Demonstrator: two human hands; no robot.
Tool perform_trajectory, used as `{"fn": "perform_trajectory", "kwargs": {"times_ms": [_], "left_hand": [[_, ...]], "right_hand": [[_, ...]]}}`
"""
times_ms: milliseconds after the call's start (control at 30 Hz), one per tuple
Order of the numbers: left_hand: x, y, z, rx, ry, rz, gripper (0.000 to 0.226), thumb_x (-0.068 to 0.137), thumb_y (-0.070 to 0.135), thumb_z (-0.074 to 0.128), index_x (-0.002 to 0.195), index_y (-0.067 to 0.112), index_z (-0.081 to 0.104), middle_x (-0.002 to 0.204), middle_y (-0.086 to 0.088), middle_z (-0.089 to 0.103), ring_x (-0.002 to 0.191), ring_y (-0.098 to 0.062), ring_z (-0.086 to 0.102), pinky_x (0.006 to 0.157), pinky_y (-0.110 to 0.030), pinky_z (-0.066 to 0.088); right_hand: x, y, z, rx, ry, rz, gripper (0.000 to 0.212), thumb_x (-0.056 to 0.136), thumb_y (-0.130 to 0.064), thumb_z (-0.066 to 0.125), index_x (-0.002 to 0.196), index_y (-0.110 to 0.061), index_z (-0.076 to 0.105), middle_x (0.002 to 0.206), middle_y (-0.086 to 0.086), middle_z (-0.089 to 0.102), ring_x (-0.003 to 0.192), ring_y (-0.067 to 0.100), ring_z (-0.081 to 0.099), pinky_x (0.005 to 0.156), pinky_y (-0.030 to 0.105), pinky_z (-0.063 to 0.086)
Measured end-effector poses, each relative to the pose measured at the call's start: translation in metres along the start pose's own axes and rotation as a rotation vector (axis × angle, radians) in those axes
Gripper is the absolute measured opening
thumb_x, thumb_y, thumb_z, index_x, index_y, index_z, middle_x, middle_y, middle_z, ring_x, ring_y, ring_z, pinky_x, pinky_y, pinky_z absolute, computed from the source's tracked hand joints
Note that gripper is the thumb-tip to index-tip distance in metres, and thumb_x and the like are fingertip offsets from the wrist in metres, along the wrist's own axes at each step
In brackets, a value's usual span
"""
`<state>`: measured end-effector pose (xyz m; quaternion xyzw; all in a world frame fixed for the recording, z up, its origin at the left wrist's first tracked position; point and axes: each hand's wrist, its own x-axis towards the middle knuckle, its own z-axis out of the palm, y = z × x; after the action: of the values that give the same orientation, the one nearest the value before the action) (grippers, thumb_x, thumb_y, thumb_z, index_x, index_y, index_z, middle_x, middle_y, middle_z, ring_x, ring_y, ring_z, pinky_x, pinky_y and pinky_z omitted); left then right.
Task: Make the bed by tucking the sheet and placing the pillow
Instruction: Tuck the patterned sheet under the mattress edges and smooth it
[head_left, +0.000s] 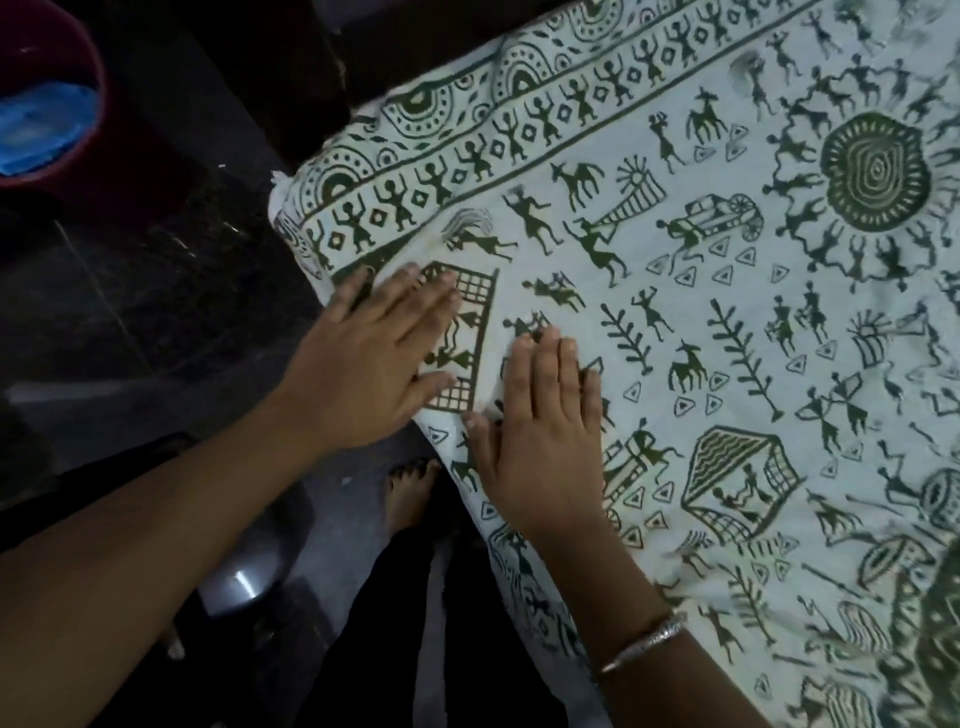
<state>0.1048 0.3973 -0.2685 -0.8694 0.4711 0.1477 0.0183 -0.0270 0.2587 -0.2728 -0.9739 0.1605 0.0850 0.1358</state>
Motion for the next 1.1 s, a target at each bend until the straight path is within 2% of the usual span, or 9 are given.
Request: {"fn": "perform_trajectory", "kwargs": {"times_ms": [133, 200, 300, 400, 500, 600, 733, 867, 1100], "left_hand": [[0.000, 0.012, -0.002, 0.013, 0.094, -0.028, 0.068, 0.092, 0.051, 0.029, 0.141, 0.005, 0.039, 0.149, -0.013, 0.037, 0.138, -0.034, 0.031, 0.111, -0.058, 0.015], [0.005, 0.031, -0.003, 0.029, 0.149, 0.050, 0.062, 0.093, 0.044, 0.031, 0.141, 0.006, 0.038, 0.149, -0.012, 0.036, 0.138, -0.033, 0.030, 0.112, -0.056, 0.015], [0.017, 0.062, 0.003, -0.009, 0.102, 0.190, 0.059, 0.092, 0.034, 0.025, 0.145, 0.010, 0.032, 0.153, -0.009, 0.028, 0.142, -0.029, 0.023, 0.115, -0.050, 0.013], [0.016, 0.073, 0.009, 0.059, 0.023, 0.158, 0.063, 0.092, 0.037, 0.015, 0.147, 0.009, 0.025, 0.156, -0.009, 0.021, 0.144, -0.028, 0.015, 0.115, -0.049, 0.008], [0.012, 0.080, 0.009, 0.135, 0.033, 0.177, 0.068, 0.092, 0.048, 0.021, 0.147, 0.009, 0.025, 0.155, -0.011, 0.022, 0.144, -0.033, 0.016, 0.113, -0.055, 0.003], [0.003, 0.106, 0.018, 0.135, 0.053, 0.353, 0.064, 0.091, 0.042, 0.027, 0.147, 0.011, 0.027, 0.154, -0.009, 0.026, 0.142, -0.032, 0.021, 0.112, -0.058, 0.008], [-0.007, 0.129, 0.027, 0.119, 0.042, 0.284, 0.064, 0.090, 0.040, 0.027, 0.146, 0.009, 0.030, 0.152, -0.010, 0.030, 0.142, -0.032, 0.023, 0.113, -0.058, 0.014], [-0.010, 0.145, 0.026, 0.113, 0.075, 0.343, 0.064, 0.086, 0.039, 0.033, 0.144, 0.010, 0.034, 0.151, -0.014, 0.031, 0.140, -0.035, 0.026, 0.112, -0.060, 0.011], [-0.013, 0.183, 0.036, 0.135, 0.049, 0.355, 0.066, 0.089, 0.039, 0.026, 0.148, 0.011, 0.024, 0.155, -0.011, 0.024, 0.143, -0.032, 0.019, 0.112, -0.061, 0.010]], "right_hand": [[-0.026, 0.004, 0.007, 0.018, 0.024, 0.186, 0.077, 0.094, -0.057, 0.024, 0.149, -0.002, 0.019, 0.156, 0.018, 0.014, 0.145, 0.036, 0.006, 0.117, 0.050, 0.008], [-0.031, 0.001, 0.011, 0.066, 0.086, 0.242, 0.072, 0.095, -0.051, 0.024, 0.147, -0.002, 0.023, 0.155, 0.019, 0.018, 0.144, 0.036, 0.011, 0.116, 0.050, 0.010], [-0.027, 0.000, 0.014, 0.120, 0.117, 0.207, 0.064, 0.095, -0.039, 0.023, 0.147, -0.002, 0.025, 0.154, 0.018, 0.022, 0.145, 0.032, 0.013, 0.117, 0.049, 0.009], [-0.037, 0.016, 0.015, 0.100, 0.072, 0.161, 0.061, 0.098, -0.040, 0.025, 0.150, -0.007, 0.018, 0.158, 0.011, 0.014, 0.146, 0.027, 0.006, 0.118, 0.045, 0.005], [-0.064, 0.033, 0.016, 0.125, 0.061, 0.283, 0.066, 0.099, -0.047, 0.024, 0.151, -0.009, 0.010, 0.159, 0.009, 0.007, 0.146, 0.027, -0.001, 0.117, 0.039, -0.004], [-0.075, 0.037, 0.014, 0.161, 0.082, 0.300, 0.063, 0.097, -0.042, 0.021, 0.150, -0.007, 0.015, 0.158, 0.013, 0.012, 0.146, 0.028, 0.004, 0.118, 0.041, -0.001], [-0.090, 0.050, 0.018, 0.116, 0.068, 0.283, 0.060, 0.098, -0.037, 0.029, 0.150, -0.010, 0.018, 0.158, 0.010, 0.013, 0.146, 0.029, 0.005, 0.117, 0.041, -0.002], [-0.110, 0.053, 0.017, 0.106, 0.103, 0.360, 0.062, 0.096, -0.041, 0.020, 0.149, -0.009, 0.024, 0.157, 0.009, 0.018, 0.145, 0.034, 0.009, 0.116, 0.045, 0.003], [-0.135, 0.085, 0.022, 0.077, 0.099, 0.316, 0.059, 0.098, -0.038, 0.030, 0.150, -0.010, 0.020, 0.158, 0.008, 0.016, 0.146, 0.026, 0.005, 0.116, 0.047, -0.005]]}}
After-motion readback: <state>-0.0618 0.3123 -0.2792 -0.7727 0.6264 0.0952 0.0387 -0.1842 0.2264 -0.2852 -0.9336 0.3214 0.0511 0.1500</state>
